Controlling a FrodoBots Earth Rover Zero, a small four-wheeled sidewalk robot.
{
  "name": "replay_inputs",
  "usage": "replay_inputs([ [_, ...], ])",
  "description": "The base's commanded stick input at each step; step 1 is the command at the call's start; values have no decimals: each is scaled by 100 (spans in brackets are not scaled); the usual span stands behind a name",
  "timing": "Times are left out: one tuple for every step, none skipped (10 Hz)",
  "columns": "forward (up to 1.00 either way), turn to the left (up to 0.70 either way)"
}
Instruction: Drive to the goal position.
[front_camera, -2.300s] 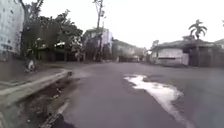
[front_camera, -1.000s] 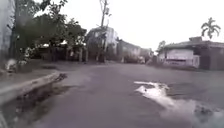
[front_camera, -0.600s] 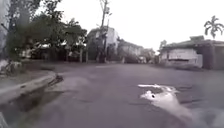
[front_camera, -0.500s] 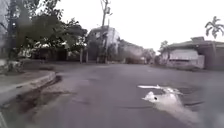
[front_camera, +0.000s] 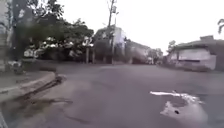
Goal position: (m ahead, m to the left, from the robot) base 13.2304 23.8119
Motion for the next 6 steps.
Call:
replay_inputs([
  [100,0],
  [100,0],
  [100,0],
  [100,0],
  [100,0],
  [100,0],
])
